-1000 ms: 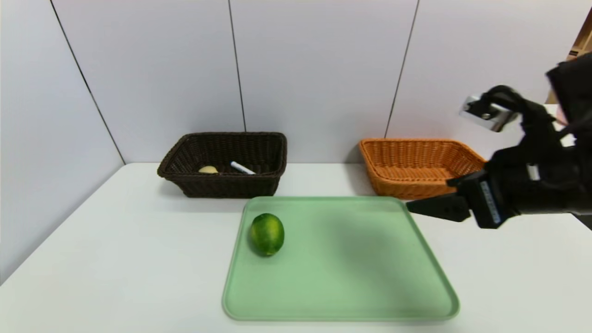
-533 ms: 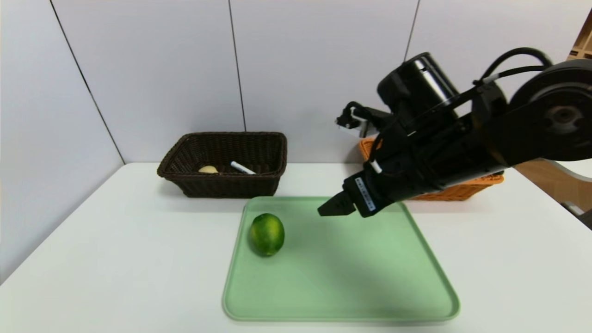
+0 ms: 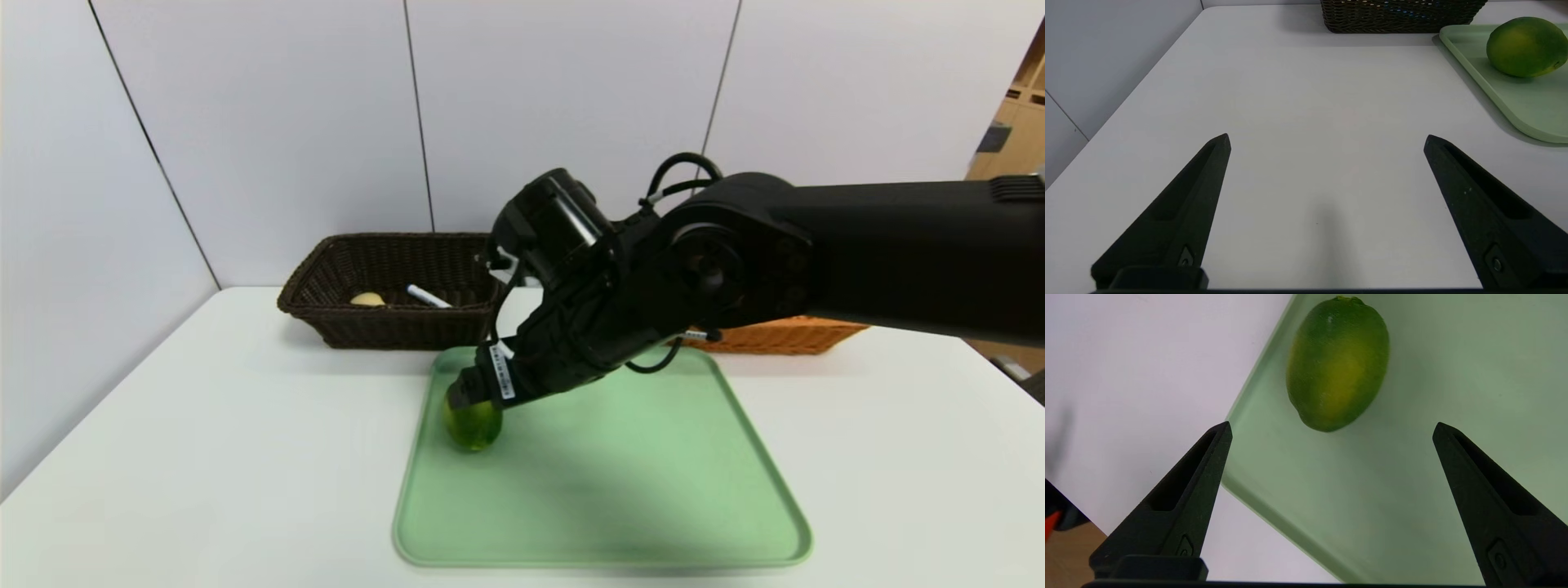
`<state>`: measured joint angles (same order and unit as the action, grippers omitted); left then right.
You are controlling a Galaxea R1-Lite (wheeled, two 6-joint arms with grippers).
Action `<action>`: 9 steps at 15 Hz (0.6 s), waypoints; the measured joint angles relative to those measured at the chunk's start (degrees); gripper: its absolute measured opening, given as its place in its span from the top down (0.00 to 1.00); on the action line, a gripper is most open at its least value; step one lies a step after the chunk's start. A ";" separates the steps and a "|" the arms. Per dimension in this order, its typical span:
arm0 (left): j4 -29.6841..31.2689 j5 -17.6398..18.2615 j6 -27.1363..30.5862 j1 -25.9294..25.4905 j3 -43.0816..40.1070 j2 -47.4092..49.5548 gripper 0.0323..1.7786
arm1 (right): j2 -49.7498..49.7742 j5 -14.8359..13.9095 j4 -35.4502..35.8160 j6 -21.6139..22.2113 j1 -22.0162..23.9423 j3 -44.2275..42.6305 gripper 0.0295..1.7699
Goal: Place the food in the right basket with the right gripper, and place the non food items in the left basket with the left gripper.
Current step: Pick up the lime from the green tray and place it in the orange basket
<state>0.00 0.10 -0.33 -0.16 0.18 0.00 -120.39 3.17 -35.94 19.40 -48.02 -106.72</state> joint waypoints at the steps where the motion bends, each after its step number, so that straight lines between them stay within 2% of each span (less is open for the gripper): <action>1: 0.00 0.00 0.02 0.00 0.00 0.00 0.05 | -1.44 -0.89 0.00 1.52 -0.71 -1.17 0.04; 4: 0.00 -0.02 0.00 0.00 0.00 0.00 0.05 | -4.90 -5.29 0.06 3.32 -2.33 -3.47 0.04; 9: 0.00 0.00 0.02 0.00 0.00 0.00 0.05 | -8.96 -10.24 0.80 4.02 -3.17 -4.80 0.04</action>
<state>0.00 0.10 -0.30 -0.16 0.18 0.00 -129.35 -7.07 -35.13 23.42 -51.19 -111.52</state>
